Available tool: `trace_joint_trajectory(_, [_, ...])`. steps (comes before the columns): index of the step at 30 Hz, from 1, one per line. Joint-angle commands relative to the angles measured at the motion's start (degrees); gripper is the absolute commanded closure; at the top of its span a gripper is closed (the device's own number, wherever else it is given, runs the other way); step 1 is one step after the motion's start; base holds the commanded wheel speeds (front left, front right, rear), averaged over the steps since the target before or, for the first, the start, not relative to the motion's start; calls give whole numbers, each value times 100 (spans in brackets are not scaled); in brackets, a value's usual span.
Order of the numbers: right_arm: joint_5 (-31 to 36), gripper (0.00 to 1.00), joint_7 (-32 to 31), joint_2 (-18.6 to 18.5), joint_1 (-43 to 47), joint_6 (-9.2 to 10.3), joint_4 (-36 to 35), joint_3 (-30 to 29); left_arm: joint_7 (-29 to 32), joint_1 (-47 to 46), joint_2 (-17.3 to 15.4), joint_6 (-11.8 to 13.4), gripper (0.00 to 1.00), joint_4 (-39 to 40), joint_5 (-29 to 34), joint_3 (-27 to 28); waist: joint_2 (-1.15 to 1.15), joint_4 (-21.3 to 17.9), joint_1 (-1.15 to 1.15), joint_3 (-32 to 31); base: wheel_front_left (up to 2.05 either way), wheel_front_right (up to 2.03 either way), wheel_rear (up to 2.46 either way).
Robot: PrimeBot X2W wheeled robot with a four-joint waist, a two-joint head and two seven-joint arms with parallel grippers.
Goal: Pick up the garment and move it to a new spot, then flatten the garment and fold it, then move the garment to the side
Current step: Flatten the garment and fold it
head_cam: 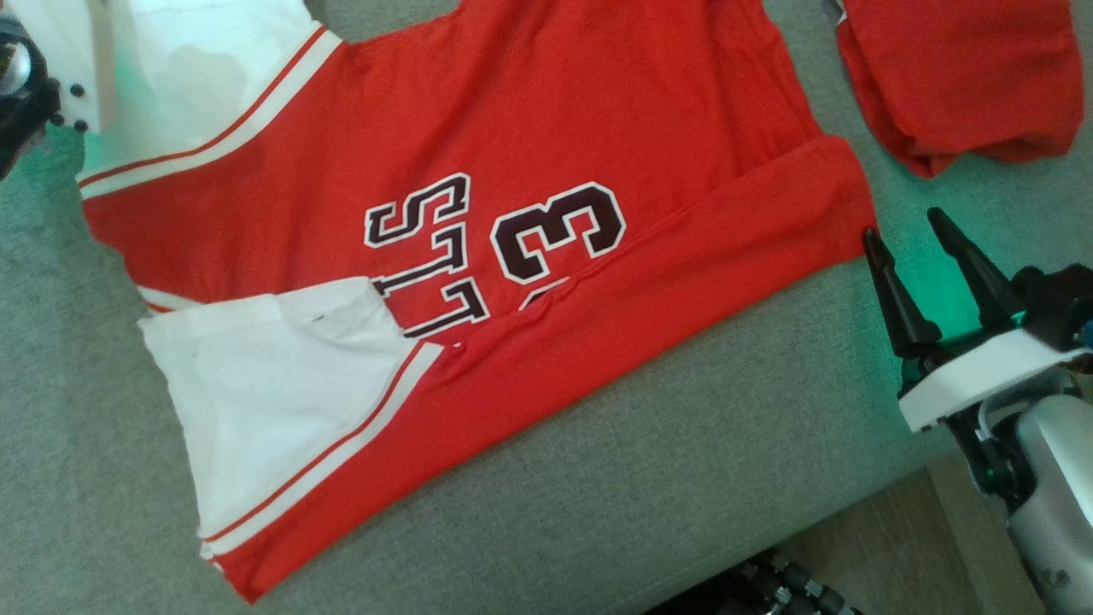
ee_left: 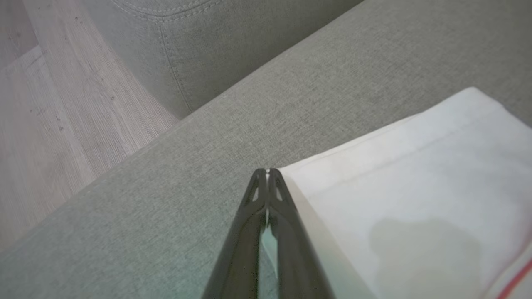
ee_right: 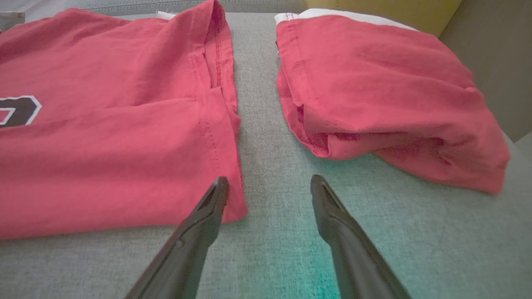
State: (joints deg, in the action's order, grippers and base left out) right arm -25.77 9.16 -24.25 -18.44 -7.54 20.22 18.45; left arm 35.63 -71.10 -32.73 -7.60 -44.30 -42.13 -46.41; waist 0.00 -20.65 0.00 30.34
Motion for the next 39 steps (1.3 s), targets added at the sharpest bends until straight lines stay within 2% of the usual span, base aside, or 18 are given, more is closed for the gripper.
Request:
trace_joint_trajectory(1, [34, 0, 80, -140, -6, 5, -100, 61, -48, -347, -239, 11, 100, 164, -16, 124, 0, 26, 0, 10, 0, 0, 0])
trace_joint_trajectory(7, [-441, 0, -95, -204, -422, 5, -385, 74, -429, -564, -276, 11, 100, 284, 74, -73, 0, 127, 0, -16, 0, 0, 0])
trace_joint_trajectory(11, [-1033, 0, -860, -179, -1079, 5, -407, 203, -696, -746, -276, 11, 100, 337, 137, -223, 0, 200, 0, -39, 0, 0, 0])
trace_joint_trajectory(16, [-1425, 0, -1810, -94, -2141, 5, 116, 437, -815, -938, -157, 11, 100, 414, 62, -452, 0, 372, 0, 2, 0, 0, 0])
trace_joint_trajectory(20, [-1560, 0, -2218, 29, -2950, 5, 693, 691, -910, -1094, -117, 11, 100, 480, -1, -633, 0, 500, 0, 77, 0, 0, 0])
trace_joint_trajectory(28, [-1609, 0, -2388, 330, -4036, 5, 1803, 1078, -1068, -1288, -98, 11, 100, 508, -136, -899, 0, 682, 0, 197, 0, 0, 0])
trace_joint_trajectory(37, [-1731, 0, -2288, 566, -4888, 5, 3011, 1477, -1252, -1510, -13, 11, 100, 396, -312, -1222, 0, 902, 0, 279, 0, 0, 0])
trace_joint_trajectory(38, [-1766, 3, -2289, 583, -4937, 5, 3098, 1509, -1267, -1530, -1, 11, 100, 379, -328, -1253, 0, 917, 0, 286, 0, 0, 0])
trace_joint_trajectory(39, [-1792, 10, -2281, 591, -4983, 5, 3176, 1541, -1282, -1551, 13, 11, 100, 364, -345, -1286, 0, 935, 0, 295, 0, 0, 0])
